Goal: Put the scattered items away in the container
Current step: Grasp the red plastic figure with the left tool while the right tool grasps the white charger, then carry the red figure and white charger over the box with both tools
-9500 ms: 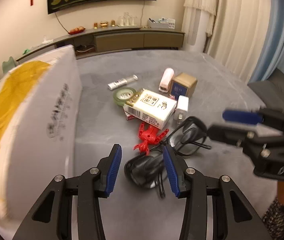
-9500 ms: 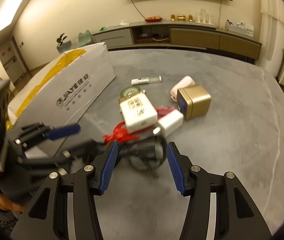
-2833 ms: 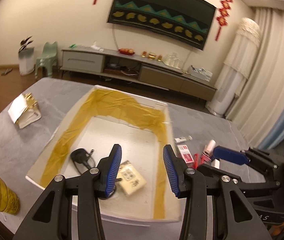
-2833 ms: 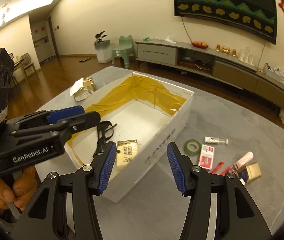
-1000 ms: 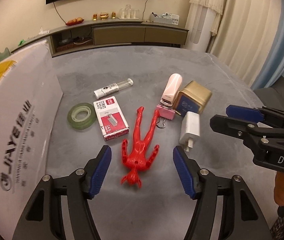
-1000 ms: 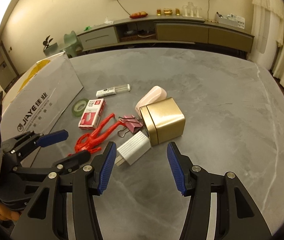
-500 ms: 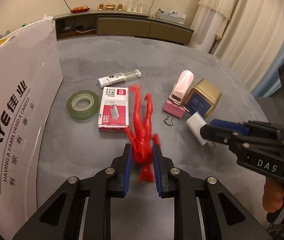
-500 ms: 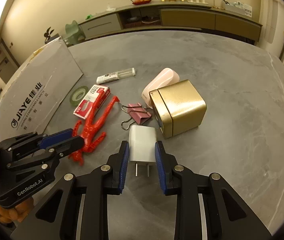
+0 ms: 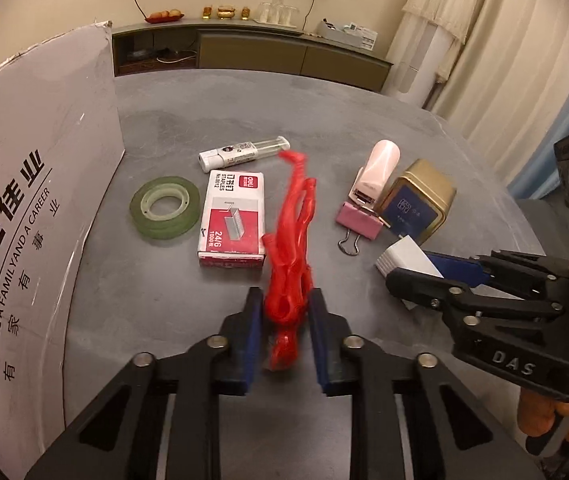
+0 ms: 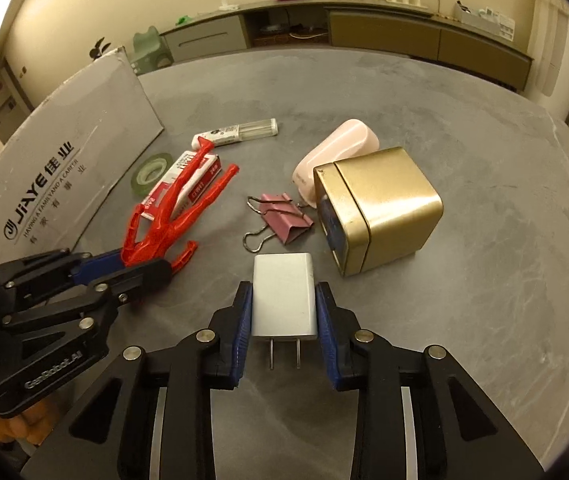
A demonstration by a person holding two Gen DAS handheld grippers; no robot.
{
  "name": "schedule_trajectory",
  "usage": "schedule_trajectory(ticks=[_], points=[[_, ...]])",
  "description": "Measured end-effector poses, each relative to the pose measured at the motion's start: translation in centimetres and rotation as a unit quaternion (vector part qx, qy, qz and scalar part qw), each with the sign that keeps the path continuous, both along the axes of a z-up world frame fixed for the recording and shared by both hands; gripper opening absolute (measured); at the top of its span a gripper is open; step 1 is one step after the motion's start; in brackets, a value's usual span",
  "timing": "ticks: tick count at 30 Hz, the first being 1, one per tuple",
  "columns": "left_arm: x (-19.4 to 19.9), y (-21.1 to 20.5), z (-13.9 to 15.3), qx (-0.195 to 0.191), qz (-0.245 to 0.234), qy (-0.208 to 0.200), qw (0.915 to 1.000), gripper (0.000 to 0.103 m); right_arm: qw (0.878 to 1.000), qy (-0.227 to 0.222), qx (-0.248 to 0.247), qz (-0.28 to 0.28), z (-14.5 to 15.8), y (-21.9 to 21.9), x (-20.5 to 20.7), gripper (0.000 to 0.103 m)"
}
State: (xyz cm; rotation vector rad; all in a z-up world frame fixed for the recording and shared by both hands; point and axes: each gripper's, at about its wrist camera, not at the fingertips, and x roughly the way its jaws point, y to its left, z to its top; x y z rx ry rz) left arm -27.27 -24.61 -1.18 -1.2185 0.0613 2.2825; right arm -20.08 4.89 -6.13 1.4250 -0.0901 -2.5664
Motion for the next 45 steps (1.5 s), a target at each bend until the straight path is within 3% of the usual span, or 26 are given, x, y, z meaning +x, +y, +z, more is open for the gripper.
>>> schedule_trajectory(ticks=[16, 45], points=[[2.2, -1.4, 3.2, 0.025, 0.009, 0.025, 0.9993, 0.019, 0.999, 0.017, -0.032, -0.002, 2.0, 0.7, 1.9, 0.032], [4.2, -6.2, 10.0, 0.075, 0.019, 0.071, 0.9945, 0.019, 0.996, 0.085, -0.028, 0.004, 9.0, -4.5, 4.7, 0.032]])
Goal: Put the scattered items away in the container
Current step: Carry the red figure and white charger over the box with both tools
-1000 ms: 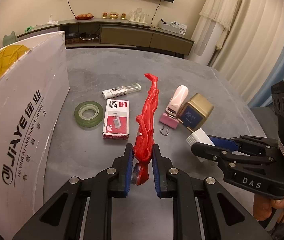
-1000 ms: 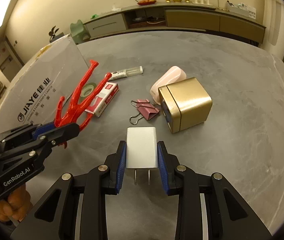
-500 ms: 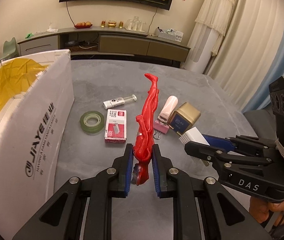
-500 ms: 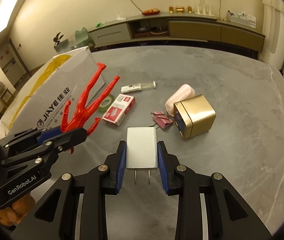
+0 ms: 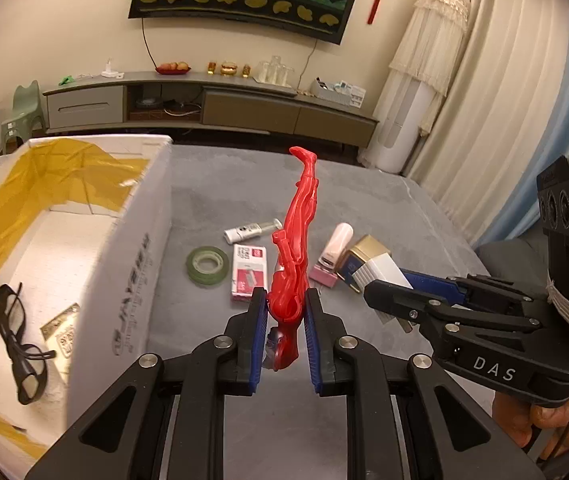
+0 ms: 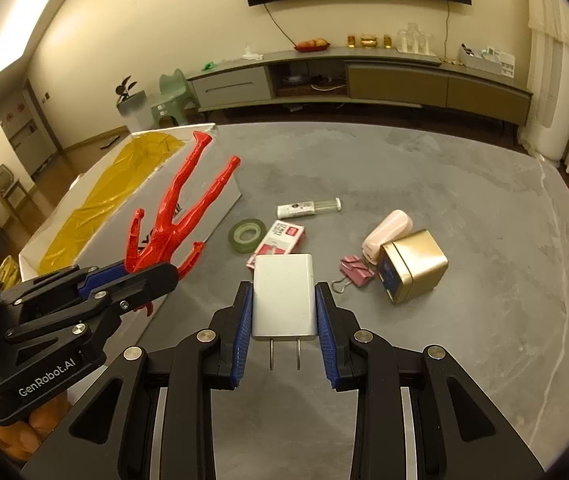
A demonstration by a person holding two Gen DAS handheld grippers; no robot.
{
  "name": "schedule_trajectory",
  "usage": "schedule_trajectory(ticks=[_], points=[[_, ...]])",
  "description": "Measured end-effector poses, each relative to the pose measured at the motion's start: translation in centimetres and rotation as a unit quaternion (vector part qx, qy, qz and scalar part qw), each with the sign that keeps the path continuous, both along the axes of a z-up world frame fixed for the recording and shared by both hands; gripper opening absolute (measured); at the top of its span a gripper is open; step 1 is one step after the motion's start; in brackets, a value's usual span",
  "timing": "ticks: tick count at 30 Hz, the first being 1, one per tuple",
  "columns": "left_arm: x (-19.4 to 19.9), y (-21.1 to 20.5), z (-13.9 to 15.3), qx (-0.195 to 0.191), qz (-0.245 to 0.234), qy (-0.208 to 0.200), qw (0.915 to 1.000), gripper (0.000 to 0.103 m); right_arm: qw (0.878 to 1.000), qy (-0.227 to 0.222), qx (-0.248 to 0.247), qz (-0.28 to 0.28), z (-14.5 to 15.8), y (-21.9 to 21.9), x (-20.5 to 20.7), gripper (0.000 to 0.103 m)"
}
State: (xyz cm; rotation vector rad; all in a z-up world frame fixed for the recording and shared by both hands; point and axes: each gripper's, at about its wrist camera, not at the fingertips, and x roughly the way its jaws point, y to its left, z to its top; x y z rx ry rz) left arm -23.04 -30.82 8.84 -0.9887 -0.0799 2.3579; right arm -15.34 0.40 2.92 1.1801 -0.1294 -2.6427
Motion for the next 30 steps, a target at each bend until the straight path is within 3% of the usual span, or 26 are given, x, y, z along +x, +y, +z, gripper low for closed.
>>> schedule_trajectory(ticks=[30], points=[[-0.4, -7.8, 3.7, 0.06, 0.042, 0.023, 0.997, 0.019, 0.998, 0.047, 0.024, 0.025, 4.3, -8.0, -0.5, 0.032]])
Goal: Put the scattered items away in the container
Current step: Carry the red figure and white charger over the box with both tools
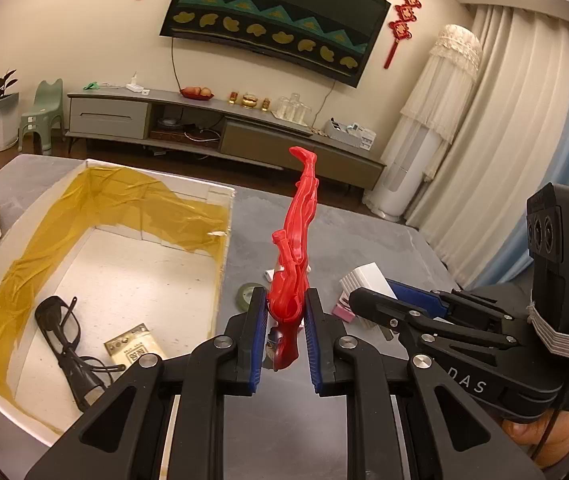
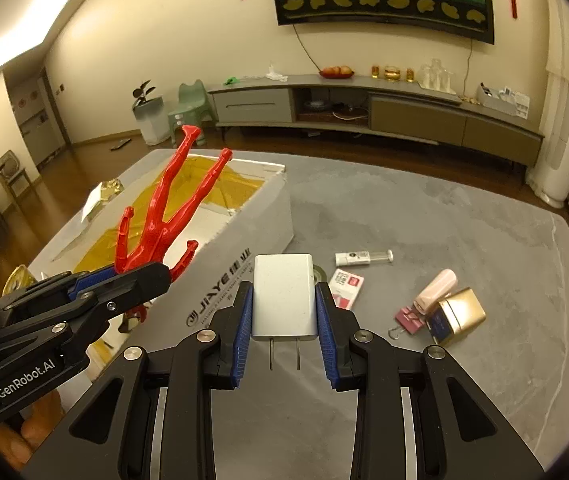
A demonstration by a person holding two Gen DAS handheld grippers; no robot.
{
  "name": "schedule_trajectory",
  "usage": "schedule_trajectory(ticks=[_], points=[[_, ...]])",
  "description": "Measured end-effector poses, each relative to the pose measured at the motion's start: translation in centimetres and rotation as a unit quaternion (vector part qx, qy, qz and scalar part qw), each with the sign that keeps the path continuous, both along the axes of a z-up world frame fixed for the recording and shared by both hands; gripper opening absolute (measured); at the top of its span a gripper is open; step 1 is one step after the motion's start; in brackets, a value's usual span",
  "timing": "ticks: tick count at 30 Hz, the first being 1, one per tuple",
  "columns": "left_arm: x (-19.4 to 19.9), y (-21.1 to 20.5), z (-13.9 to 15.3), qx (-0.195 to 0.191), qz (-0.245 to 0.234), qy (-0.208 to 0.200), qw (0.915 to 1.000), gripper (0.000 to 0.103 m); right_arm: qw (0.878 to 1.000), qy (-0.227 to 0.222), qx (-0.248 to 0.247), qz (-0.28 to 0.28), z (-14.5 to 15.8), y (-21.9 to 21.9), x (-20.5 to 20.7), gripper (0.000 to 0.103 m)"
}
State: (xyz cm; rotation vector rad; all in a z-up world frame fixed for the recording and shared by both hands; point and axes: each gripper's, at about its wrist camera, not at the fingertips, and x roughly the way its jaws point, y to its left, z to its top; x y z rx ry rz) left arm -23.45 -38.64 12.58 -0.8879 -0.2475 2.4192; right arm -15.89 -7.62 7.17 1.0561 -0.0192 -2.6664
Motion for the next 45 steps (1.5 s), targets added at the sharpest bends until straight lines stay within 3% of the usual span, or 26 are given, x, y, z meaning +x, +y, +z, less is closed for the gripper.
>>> schedule_trajectory(ticks=[28, 45], points=[[-2.8, -7.6, -0.6, 0.035, 0.059, -0.021, 0.9974, 0.019, 0.999, 0.031, 0.013, 0.036, 0.6, -7.7, -2.1, 0.032], [-5.8, -9.3, -0.2, 0.022, 0.063, -0.027, 0.9974, 0.019, 0.998, 0.03, 0.009, 0.053, 0.0, -10.1, -5.1, 0.032]])
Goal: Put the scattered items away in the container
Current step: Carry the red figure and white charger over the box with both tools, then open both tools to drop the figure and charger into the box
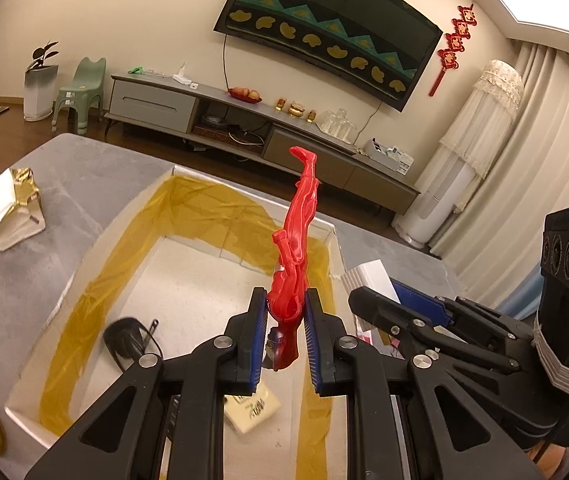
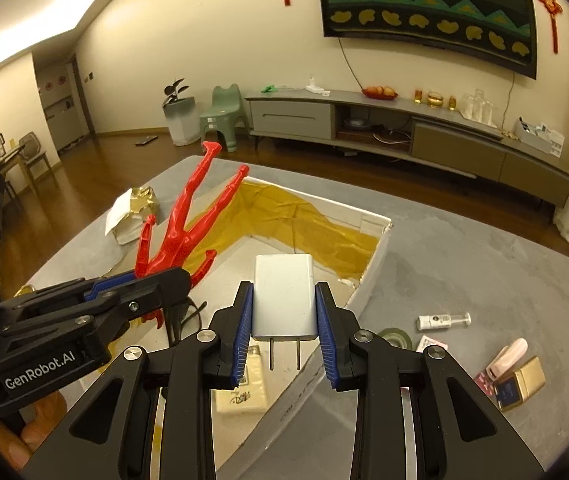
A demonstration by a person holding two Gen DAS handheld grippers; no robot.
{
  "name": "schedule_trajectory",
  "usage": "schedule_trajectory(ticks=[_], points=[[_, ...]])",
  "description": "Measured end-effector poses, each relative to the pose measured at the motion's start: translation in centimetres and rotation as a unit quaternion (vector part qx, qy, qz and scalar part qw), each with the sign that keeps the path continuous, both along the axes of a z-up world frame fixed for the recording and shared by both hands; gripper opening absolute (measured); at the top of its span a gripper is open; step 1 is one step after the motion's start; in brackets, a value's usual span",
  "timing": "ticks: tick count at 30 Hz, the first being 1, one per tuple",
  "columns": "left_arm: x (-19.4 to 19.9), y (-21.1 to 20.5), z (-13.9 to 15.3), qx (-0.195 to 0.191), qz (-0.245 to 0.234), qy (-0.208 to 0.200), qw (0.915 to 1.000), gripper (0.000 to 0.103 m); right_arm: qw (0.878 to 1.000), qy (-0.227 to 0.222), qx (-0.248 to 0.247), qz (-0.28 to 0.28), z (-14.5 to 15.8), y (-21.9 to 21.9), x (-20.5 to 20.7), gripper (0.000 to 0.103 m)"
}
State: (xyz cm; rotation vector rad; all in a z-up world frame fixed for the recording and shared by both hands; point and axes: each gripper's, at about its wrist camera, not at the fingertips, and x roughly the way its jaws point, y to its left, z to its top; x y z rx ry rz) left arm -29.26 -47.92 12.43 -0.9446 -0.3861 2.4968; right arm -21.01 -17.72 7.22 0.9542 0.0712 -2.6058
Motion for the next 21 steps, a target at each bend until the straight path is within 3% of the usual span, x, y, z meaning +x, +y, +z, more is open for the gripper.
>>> schedule_trajectory(ticks=[7, 14, 21], points=[[-2.3, -1.3, 0.2, -0.016, 0.011, -0.011, 0.9997, 0.019, 1.0, -0.007, -0.001, 0.007, -0.2, -1.0, -1.9, 0.032], [-5.6, -1.9, -1.3, -0.034, 0.016, -0.061, 0.9974, 0.019, 0.999, -0.023, 0.007, 0.028, -1.2, -2.5, -4.3, 0.032], [-7.5, -2.5, -2.9, -0.008, 0.016, -0.121, 0.9925, 0.019, 0.998, -0.047, 0.019, 0.031, -2.9, -2.9, -5.9, 0.032]])
